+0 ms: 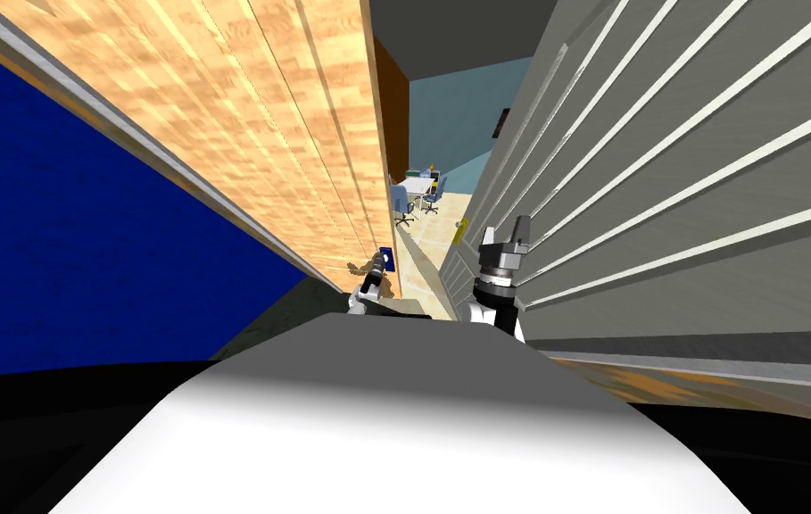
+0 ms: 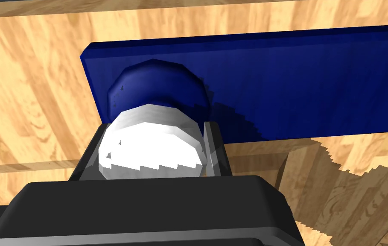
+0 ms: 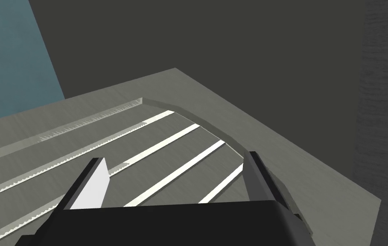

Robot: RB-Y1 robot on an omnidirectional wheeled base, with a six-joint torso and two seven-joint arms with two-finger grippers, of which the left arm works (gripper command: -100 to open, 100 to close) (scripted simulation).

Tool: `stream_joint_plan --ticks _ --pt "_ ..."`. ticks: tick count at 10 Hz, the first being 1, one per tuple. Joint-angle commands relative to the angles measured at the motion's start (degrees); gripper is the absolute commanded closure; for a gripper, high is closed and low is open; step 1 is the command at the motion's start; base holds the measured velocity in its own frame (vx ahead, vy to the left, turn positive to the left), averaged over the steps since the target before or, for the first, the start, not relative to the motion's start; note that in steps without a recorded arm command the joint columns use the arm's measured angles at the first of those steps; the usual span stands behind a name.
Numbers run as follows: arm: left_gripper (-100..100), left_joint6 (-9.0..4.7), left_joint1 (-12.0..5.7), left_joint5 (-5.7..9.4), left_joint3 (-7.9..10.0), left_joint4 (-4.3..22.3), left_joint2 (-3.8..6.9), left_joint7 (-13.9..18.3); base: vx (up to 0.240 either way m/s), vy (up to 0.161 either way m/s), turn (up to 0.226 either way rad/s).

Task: Push the door open

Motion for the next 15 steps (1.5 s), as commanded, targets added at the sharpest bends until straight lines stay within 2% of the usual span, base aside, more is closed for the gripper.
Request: stream_joint_plan --ticks 1,2,3,7,10,11,13,15 --pt "100 -0.27 -0.38 0.21 1.68 -0.3 0.9 -0.3 0.175 -0.011 0.103" --pt "100 -0.25 -0.5 0.28 2.22 -0.2 1.1 -0.5 0.203 -0.004 0.139" --pt "-100 0.13 0.0 0.36 1.24 -1.1 1.44 -0.1 -0.046 -0.04 0.061" --pt "-100 0.47 0.47 0.54 0.84 -1.8 1.3 0.1 -0.181 -0.034 0.007" --pt "-100 0.8 0.94 0.72 0.45 -2.4 0.21 0.4 -0.198 -0.059 0.021" --pt "-100 0.91 1.11 0.78 0.31 -2.7 -0.48 0.4 -0.186 -0.05 0.016" --pt "-100 0.73 0.84 0.77 0.62 -2.3 0.68 0.4 0.005 -0.025 -0.012" --pt "-100 0.57 0.68 0.78 0.81 -2.1 1.0 0.3 0.174 -0.03 -0.014"
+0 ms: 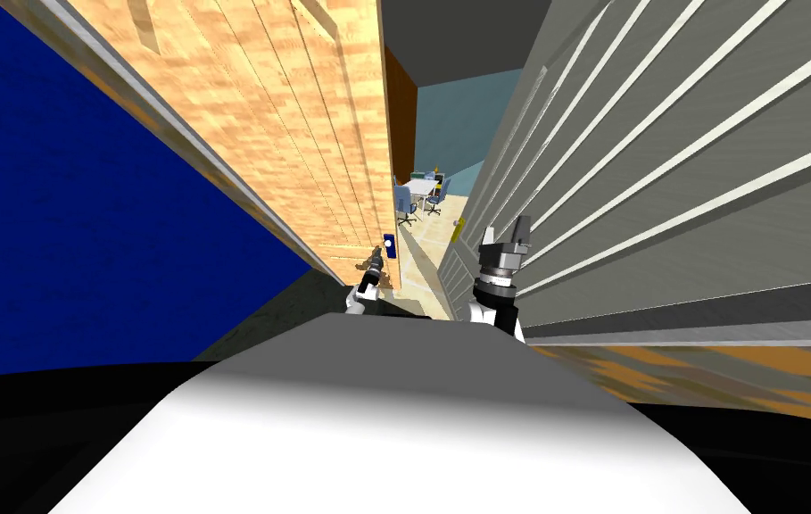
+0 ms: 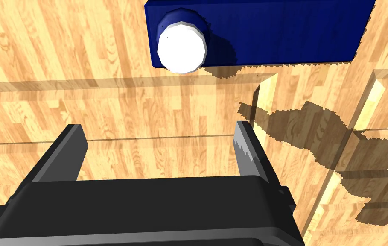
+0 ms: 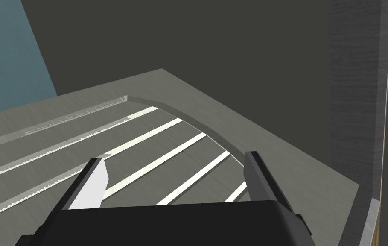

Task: Push the door open

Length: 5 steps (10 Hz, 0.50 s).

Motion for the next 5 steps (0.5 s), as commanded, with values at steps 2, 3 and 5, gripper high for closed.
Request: stream_joint_plan --ticks 2,3,5 --pt "-100 -0.32 -0.32 0.02 0.36 0.5 0.27 -0.1 0.213 -0.019 -0.018" --pt "-100 -0.43 -0.44 0.03 0.51 0.7 0.19 -0.1 0.221 -0.001 -0.016" --pt "-100 -0.69 -0.71 0.04 0.83 1.1 -0.37 -0.2 0.189 -0.027 -0.02"
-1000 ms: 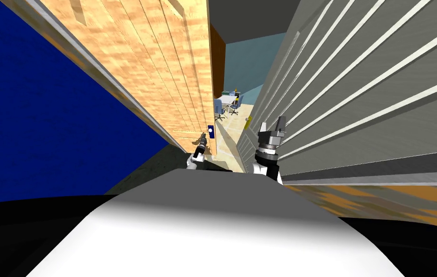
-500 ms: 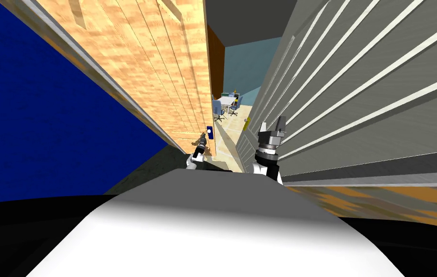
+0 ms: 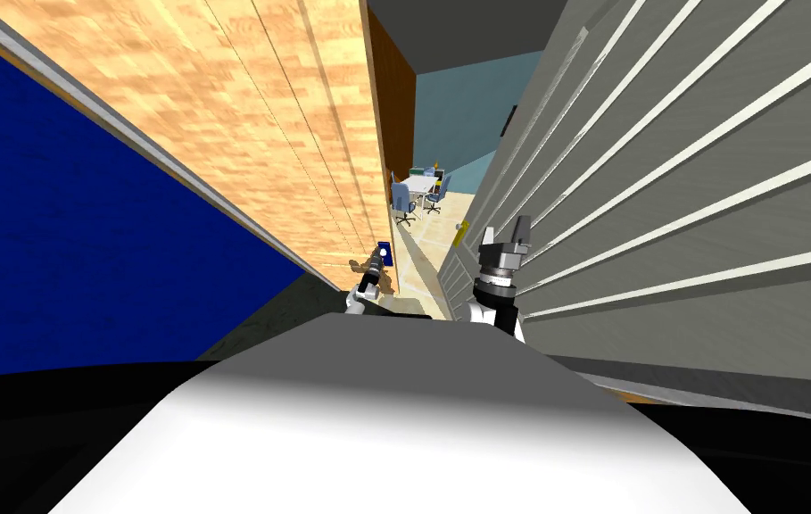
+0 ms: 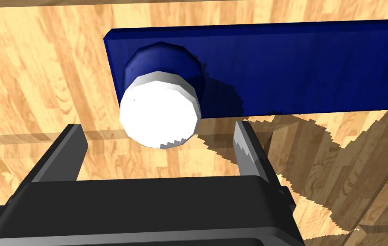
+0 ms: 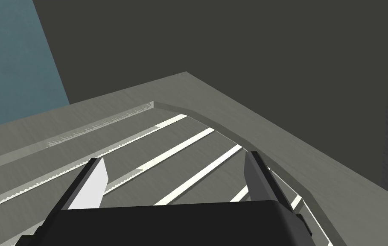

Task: Push the door open

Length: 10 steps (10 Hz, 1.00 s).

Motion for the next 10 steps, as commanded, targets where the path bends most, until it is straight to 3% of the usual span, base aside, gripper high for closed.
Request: stream_joint_plan --ticks 1,2,3,8,9,10 --pt "-100 -0.2 -0.18 0.01 0.21 0.3 -0.5 -0.1 0.167 -0.03 -0.015" --pt "-100 -0.09 -0.07 0.0 0.12 0.1 -0.31 0.0 0.07 -0.011 -0.001" --pt "100 -0.09 -0.07 0.0 0.12 0.1 -0.31 0.0 -0.009 0.0 0.003" --pt "100 -0.09 -0.07 0.0 0.12 0.1 -0.31 0.0 -0.013 0.002 -0.002" --pt "100 -0.32 -0.66 1.34 0.19 1.0 0.15 -1.4 0.119 -0.005 0.08" --pt "100 -0.4 -0.82 1.66 0.21 1.2 0.24 -1.7 0.176 -0.001 0.095"
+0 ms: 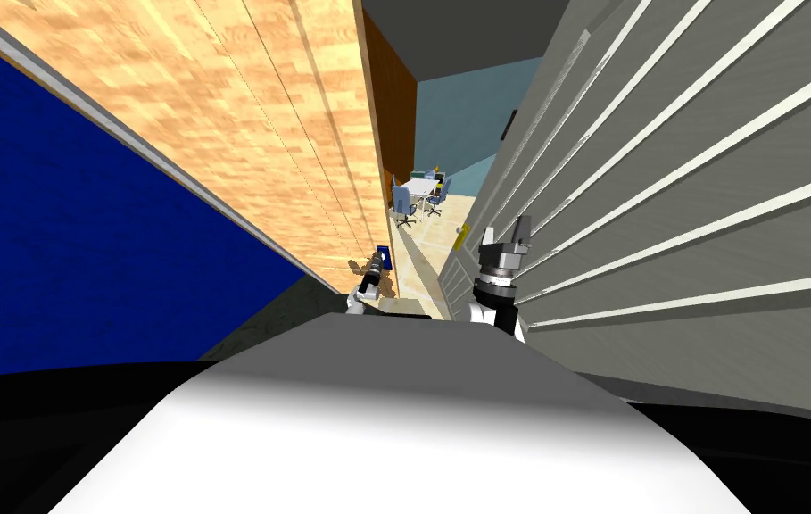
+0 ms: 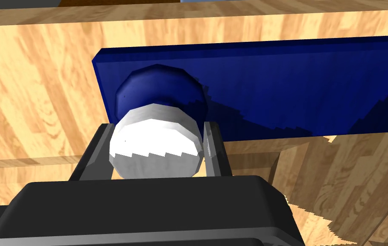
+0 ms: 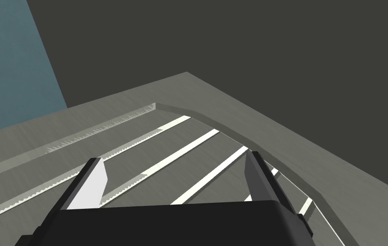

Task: Push the door open

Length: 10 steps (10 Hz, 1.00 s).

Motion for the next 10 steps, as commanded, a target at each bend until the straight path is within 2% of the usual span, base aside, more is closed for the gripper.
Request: stream_joint_plan --ticks 1,3,5,6,10 --pt "100 -0.45 -0.92 1.22 0.64 0.0 0.55 -1.4 0.174 -0.005 0.086" --pt "100 -0.95 -1.92 3.23 0.8 1.2 0.94 -3.3 0.187 0.041 0.12" --pt "100 -1.54 -3.12 5.66 0.99 2.7 1.25 -5.7 0.217 0.001 0.211" --pt "-100 -0.87 -2.26 5.04 0.72 1.5 1.16 -4.8 -0.04 -0.064 0.068" --pt "-100 -0.2 -1.78 5.37 0.51 0.6 0.46 -4.7 -0.227 -0.082 0.026"
